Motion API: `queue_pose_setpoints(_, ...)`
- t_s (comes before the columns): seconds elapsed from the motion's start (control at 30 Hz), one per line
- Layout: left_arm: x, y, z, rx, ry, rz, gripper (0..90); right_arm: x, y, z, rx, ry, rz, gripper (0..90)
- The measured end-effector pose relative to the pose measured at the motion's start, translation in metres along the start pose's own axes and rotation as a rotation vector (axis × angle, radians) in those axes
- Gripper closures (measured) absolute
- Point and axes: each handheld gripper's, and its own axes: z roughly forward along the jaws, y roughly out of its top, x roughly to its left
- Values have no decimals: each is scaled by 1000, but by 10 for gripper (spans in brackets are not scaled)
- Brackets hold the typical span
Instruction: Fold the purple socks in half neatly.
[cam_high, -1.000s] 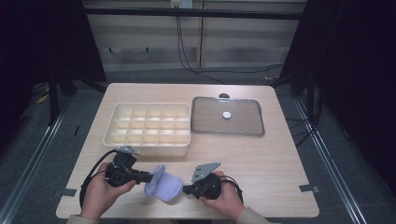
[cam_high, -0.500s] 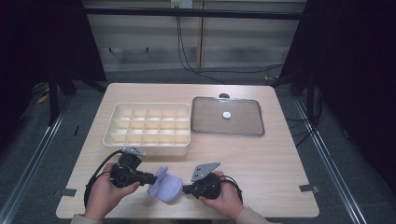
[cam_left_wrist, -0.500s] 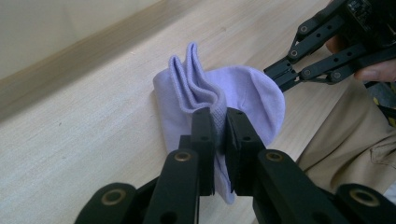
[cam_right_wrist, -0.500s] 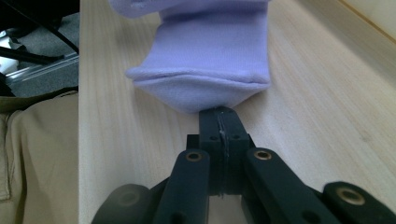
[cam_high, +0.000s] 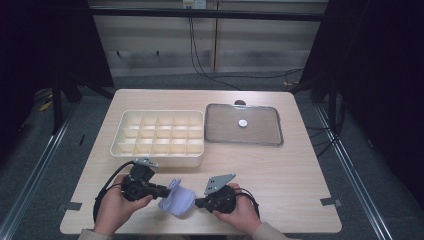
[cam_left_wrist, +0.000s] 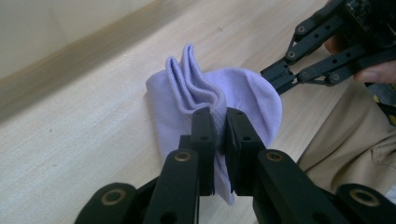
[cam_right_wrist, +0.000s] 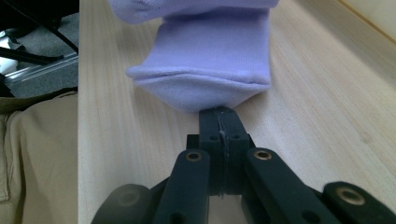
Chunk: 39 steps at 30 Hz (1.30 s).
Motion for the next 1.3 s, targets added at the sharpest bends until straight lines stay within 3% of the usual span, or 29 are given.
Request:
queue_pose_setpoints(0.67, -2, -1, 6, 8, 8, -8, 827, 9, -2, -3, 15, 11, -16, 898)
queue_pose_setpoints(0.8, -5, 0, 8, 31, -6, 19, 827, 9, 0, 1, 11, 5, -14, 898)
queue_pose_setpoints(0.83, -6, 0, 9, 22, -9, 7, 827, 9, 1, 2, 9, 7, -10, 897)
queue_pose_setpoints(1.3, -12, 2, 13, 42, -35, 44, 826, 6, 3, 5, -4, 4, -3, 898)
